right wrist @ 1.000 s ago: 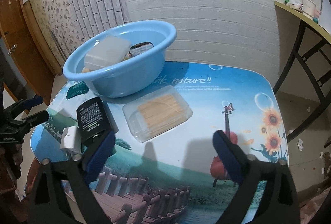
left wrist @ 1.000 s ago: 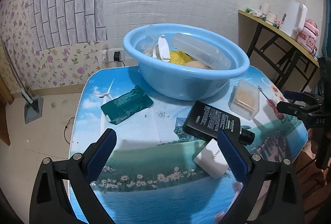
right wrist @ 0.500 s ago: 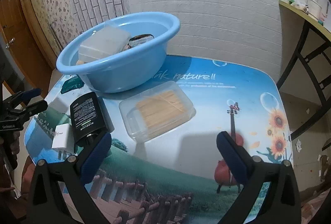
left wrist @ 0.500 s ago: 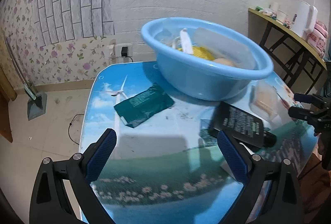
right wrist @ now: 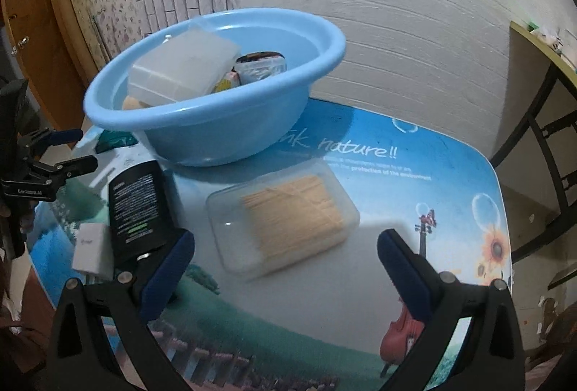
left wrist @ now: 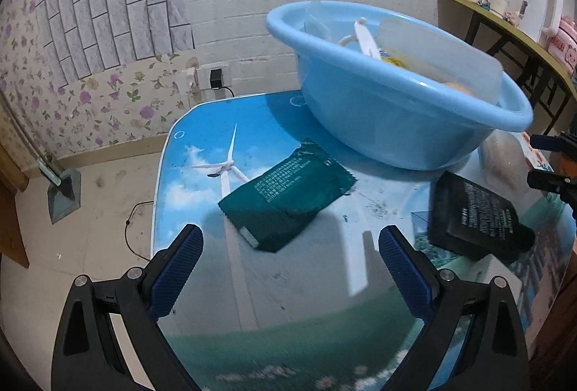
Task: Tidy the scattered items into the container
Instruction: 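Move the left gripper to the dark green sachet while the right moves to the toothpick box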
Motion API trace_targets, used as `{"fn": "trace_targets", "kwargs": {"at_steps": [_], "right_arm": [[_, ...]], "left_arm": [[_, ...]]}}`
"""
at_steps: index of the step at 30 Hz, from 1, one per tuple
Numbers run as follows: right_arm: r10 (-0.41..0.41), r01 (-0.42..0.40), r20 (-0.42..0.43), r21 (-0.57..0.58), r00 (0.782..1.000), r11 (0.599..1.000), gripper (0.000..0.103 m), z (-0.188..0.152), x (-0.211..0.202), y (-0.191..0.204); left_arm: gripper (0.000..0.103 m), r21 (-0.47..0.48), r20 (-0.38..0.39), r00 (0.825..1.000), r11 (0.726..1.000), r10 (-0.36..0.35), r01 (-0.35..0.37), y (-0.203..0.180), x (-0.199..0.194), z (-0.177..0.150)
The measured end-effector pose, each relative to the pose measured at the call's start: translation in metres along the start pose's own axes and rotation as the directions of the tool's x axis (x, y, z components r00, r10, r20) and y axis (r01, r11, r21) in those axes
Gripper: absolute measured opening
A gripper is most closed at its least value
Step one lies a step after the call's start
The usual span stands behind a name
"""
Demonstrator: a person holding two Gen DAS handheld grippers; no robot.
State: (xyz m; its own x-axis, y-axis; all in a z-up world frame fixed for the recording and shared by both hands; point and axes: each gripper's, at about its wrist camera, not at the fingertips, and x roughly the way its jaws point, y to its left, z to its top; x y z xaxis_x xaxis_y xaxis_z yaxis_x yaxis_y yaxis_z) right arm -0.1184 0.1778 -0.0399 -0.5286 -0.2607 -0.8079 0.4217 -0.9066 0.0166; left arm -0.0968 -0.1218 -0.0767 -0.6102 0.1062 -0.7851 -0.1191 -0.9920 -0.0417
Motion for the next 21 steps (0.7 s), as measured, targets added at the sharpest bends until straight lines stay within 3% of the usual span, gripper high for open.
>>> {"fn": "trace_targets", "kwargs": {"at_steps": [12,21], "right_arm": [[0.051,-0.055,-0.038,-0.092,0.998,0.994,0.103,0.006,0.013,-0.009],[0.1,-0.108,-0.066,-0.132,0.993,0.985,0.103,0.01,0.022,-0.006]], "left_arm": [[0.098,0.109,-0.054,0.998,0.993,-0.042,0.048,0.008,0.026,0.019],[0.098,0.138,-0.07,0.994,0.986,-0.089,0.098,0.01,0.034,0.026]]}}
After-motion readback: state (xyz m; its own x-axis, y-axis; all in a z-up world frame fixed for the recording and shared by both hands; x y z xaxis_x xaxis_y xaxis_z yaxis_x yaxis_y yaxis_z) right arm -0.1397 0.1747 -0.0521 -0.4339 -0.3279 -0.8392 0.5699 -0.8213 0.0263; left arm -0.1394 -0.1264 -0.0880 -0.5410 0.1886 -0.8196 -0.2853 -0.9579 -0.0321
